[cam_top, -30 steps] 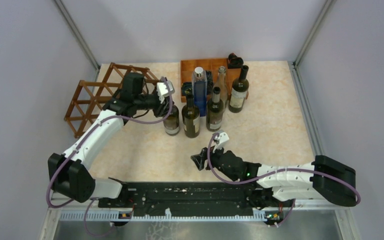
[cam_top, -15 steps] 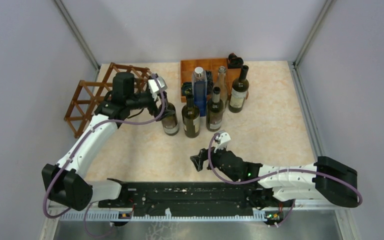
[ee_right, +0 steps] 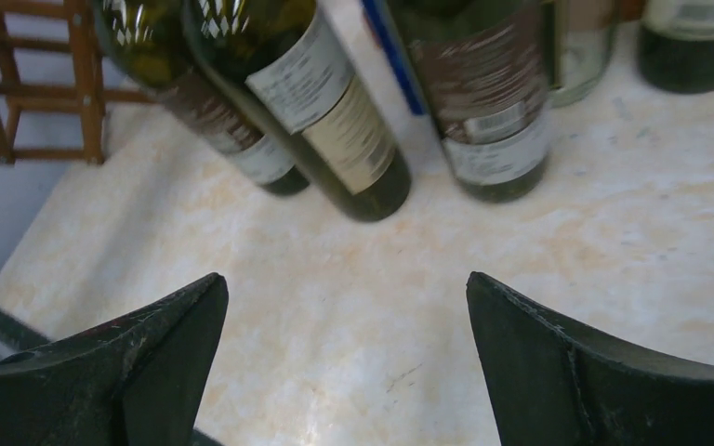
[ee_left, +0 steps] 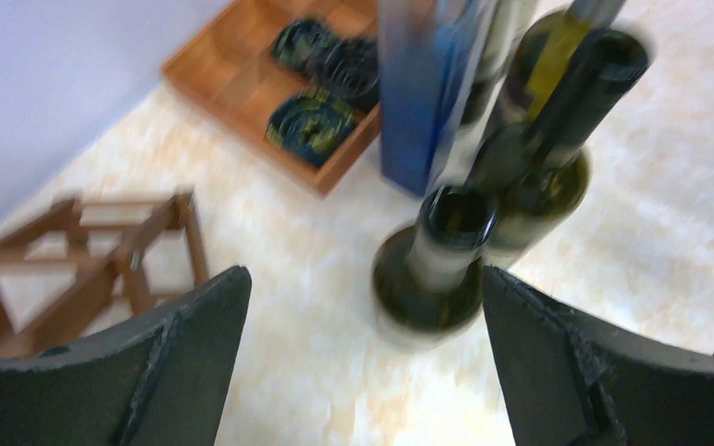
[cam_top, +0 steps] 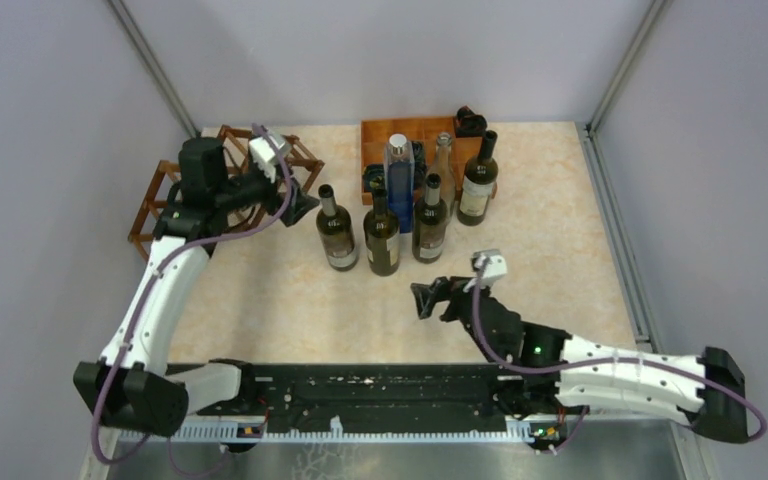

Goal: Take the wine bottle off the wine rack

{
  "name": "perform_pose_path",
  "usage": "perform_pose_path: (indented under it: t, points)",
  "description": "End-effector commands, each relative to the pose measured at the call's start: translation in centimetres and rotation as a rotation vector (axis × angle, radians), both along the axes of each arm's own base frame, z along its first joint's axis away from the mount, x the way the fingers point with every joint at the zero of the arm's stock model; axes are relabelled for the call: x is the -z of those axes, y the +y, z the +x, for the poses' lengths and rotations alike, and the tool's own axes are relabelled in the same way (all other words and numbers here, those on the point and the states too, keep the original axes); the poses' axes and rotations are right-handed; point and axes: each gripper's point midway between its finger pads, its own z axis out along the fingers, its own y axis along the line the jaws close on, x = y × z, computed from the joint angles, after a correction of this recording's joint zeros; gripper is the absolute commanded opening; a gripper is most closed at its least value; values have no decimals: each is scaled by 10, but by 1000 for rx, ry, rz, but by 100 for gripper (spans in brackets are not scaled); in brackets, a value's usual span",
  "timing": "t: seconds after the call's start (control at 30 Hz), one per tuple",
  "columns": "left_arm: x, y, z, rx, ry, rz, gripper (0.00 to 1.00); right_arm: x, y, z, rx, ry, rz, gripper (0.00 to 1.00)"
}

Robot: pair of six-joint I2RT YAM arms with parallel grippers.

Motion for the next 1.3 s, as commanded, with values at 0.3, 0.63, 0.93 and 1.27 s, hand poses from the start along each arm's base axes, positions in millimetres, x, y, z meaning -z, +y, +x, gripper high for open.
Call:
perform_pose_path:
  t: [0.3, 0.63, 0.93, 1.27]
  points:
    - [116, 88, -12, -345, 129, -33, 99, -33, -178, 8, 620, -62, 103, 99]
    - [166, 112, -12, -413, 98, -11, 99, -20, -171, 54, 705, -35, -180, 99]
    - [179, 118, 1, -441, 38, -49, 99, 6, -238, 108, 907, -3, -179, 99]
    - [207, 114, 18, -454, 87, -135, 99, 18, -276, 127, 1086, -74, -353, 99]
